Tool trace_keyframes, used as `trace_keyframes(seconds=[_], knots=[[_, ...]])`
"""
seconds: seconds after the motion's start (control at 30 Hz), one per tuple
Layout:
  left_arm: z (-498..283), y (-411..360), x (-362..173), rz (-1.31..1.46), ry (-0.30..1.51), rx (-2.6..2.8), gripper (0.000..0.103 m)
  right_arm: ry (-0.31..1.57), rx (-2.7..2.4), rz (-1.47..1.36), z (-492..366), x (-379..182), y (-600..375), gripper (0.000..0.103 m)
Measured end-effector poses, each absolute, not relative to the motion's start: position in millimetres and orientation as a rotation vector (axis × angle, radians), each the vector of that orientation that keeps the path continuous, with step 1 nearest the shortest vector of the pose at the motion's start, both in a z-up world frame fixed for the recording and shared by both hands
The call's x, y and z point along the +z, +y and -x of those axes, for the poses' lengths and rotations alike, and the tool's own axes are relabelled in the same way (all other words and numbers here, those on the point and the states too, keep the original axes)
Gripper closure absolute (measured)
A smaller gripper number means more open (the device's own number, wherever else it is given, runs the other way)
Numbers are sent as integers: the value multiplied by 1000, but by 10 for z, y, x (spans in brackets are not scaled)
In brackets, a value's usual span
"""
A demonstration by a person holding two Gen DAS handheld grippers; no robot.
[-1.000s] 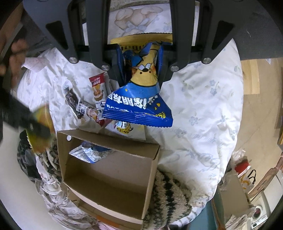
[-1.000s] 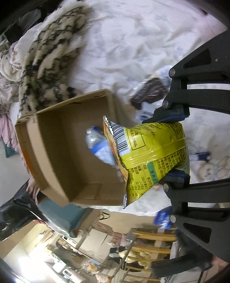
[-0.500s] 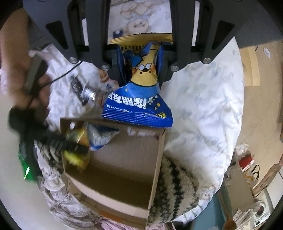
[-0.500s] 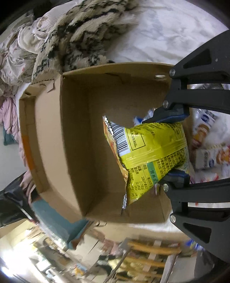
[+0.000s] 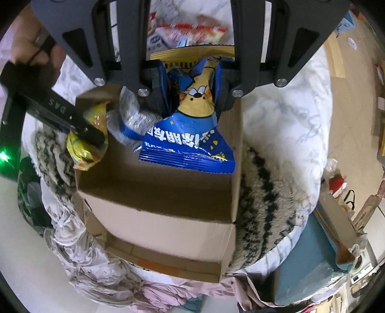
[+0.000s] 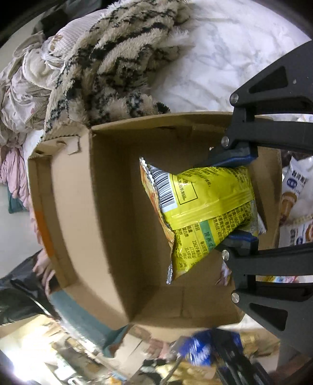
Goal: Organize snacks
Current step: 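Carry both bags into the cardboard box and open both grippers, then withdraw both grippers from the box back over the snack pile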
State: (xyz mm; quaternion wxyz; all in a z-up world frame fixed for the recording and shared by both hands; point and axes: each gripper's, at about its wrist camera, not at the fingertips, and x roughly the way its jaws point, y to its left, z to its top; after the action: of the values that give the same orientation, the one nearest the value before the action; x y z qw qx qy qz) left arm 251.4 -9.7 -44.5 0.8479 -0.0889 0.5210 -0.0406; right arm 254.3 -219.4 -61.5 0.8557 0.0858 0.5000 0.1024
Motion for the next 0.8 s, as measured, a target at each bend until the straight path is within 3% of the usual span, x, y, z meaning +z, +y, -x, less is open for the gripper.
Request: trace_keyframes(seconds=[0.3,0.33,0.37,0.4,0.43,0.5,0.57,0.8], knots=[[-2653,-154,-660,206,1102,-90,76,1003,225,-272,-2633,-621,-2335,57],[-2655,-155,-674,207,1103,-93,75,986,240,-309,-2619,-605,-2358,53],[-2653,-161,-690,201,1112,-91,71,972,254,-359,-2620,-587,-2396,38],[-2647,-165,-700,195,1121,-85,61,967,250,-376,-2635,-572,-2422,32],[-2636,-163,-702,191,1125,-83,54,960,237,-372,-2634,-559,-2422,29],[-2611,-162,-676,191,1116,-89,29,963,208,-316,-2626,-549,-2372,28],[-2592,-158,-635,187,1096,-86,24,965,215,-296,-2622,-555,-2351,28],[-2563,-130,-600,177,1093,-81,24,984,231,-285,-2618,-565,-2335,28]])
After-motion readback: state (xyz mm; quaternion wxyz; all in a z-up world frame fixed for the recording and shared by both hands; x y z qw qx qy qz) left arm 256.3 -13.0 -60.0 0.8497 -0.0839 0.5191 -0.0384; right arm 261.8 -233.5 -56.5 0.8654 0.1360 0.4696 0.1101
